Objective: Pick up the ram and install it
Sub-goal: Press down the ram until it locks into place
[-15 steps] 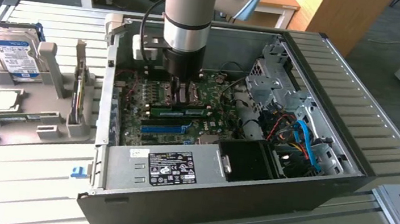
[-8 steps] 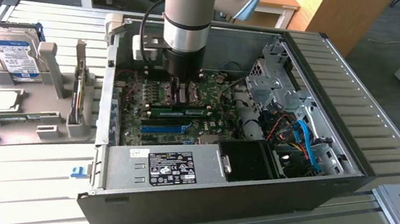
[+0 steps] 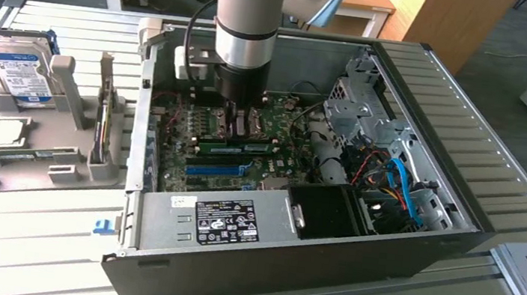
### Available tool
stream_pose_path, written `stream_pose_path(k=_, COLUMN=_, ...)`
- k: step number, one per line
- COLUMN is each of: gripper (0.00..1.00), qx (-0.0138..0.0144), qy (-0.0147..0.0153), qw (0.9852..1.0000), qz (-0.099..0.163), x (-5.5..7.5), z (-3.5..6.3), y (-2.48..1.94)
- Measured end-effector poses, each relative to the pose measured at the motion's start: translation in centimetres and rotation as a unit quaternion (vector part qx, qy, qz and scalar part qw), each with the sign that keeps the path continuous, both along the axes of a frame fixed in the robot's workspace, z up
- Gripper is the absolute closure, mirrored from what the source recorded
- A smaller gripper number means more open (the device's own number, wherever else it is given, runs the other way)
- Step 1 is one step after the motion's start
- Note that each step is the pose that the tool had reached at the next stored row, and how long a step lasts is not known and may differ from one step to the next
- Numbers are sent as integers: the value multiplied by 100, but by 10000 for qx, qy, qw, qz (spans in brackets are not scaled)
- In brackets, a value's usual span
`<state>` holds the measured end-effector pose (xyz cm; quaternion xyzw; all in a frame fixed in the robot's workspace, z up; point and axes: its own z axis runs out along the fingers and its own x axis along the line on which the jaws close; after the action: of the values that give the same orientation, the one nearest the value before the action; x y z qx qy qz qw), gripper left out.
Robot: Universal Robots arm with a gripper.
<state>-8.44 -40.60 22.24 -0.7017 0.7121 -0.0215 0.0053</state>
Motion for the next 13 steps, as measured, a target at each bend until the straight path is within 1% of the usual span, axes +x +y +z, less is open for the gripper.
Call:
stream_pose_path(k=1, gripper=90, qx=2, qy=0, qw=10000, qz=0, x=1, z=11, y=1)
stream_pose_path(k=3, gripper=90, qx=-6, qy=10, qw=10000, qz=0, x=-1, z=56, y=-2)
stream_pose_path(k=10, gripper=90, qx=-6, qy=21, qw=10000, qz=0, x=-2, z=202, y=-2)
stream_pose_path(k=13, gripper=90, qx=-6, qy=33, qw=10000, qz=0, x=-2, z=274, y=-2)
